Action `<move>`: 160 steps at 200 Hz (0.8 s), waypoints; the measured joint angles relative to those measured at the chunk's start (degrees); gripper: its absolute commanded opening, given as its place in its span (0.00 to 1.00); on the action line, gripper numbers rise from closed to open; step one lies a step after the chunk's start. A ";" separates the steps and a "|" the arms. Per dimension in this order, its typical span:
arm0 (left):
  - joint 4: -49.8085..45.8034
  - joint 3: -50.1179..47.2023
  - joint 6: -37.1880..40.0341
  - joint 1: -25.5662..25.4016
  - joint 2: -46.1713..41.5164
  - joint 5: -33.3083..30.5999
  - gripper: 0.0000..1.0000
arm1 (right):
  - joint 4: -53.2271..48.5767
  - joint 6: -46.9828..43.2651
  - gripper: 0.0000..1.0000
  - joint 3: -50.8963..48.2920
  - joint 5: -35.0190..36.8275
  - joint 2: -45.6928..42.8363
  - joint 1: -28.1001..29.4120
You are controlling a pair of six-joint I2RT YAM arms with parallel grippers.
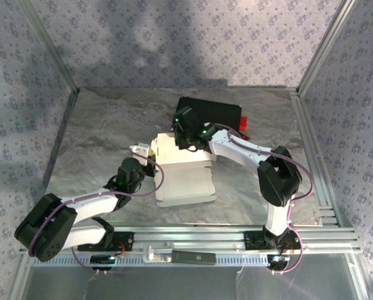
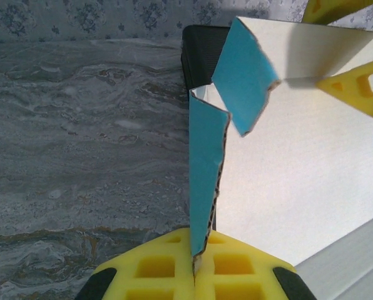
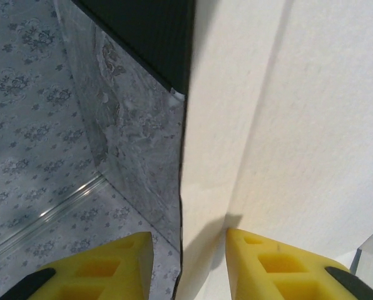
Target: Fold the paper box
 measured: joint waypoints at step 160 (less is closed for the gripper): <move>-20.76 0.44 -11.26 4.15 -26.60 -2.71 0.66 | 46.34 -17.57 0.00 -33.27 10.38 -6.16 3.89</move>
